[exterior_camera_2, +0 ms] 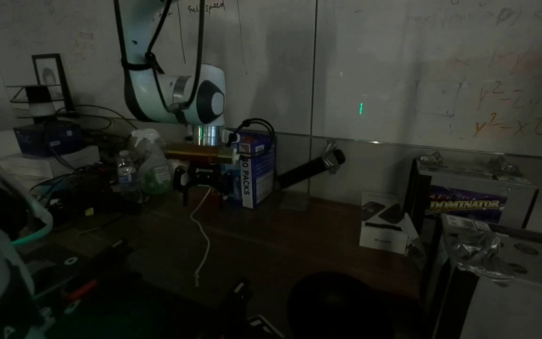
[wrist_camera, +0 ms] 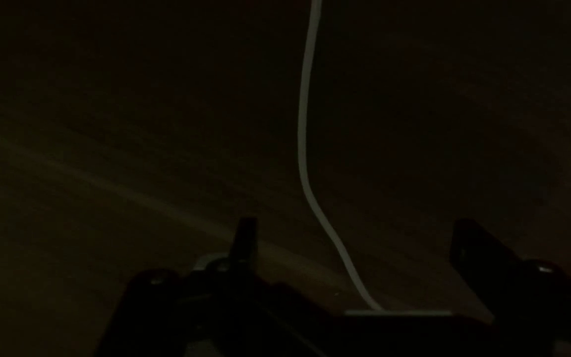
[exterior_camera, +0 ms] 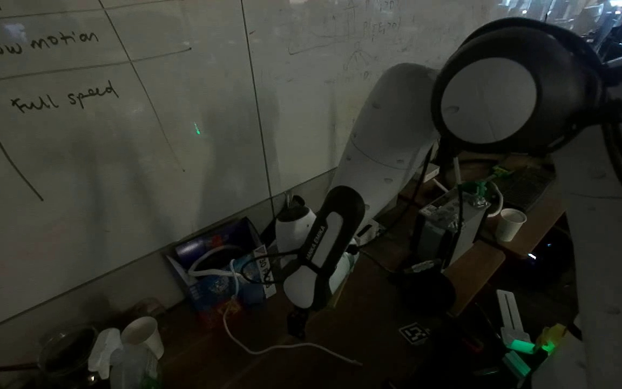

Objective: Put the white ropes in the blue box

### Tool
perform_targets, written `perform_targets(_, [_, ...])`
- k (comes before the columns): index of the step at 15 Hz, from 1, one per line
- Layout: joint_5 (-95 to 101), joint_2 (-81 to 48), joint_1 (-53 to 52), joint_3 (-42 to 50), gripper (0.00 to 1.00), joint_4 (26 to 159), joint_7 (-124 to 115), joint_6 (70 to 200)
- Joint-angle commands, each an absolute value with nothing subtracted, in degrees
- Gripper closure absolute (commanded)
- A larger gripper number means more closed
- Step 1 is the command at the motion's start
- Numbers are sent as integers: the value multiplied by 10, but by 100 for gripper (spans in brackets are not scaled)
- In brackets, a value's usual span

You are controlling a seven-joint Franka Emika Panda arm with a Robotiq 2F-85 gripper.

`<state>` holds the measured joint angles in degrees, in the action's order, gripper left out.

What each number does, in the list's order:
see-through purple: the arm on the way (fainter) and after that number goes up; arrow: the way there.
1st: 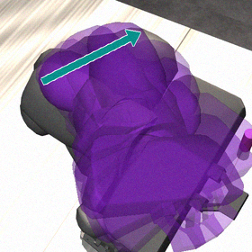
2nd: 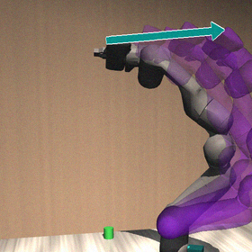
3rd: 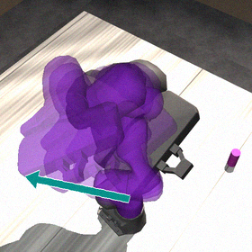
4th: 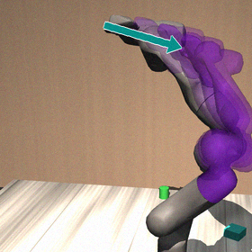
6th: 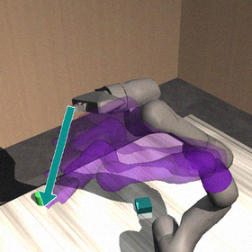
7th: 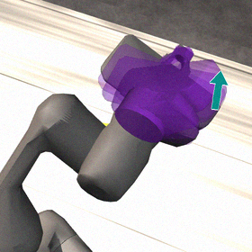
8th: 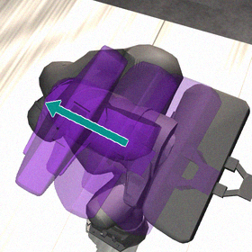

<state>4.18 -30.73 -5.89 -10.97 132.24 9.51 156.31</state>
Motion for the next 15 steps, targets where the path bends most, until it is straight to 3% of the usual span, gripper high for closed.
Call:
perform_targets(1, [39, -343, -50, -113, 0, 1327, 112, 1611])
perform_targets(8, [87, -417, -132, -24, 0, 1315, 49, 1694])
perform_targets(15, [84, -453, -155, -9, 0, 1311, 35, 1731])
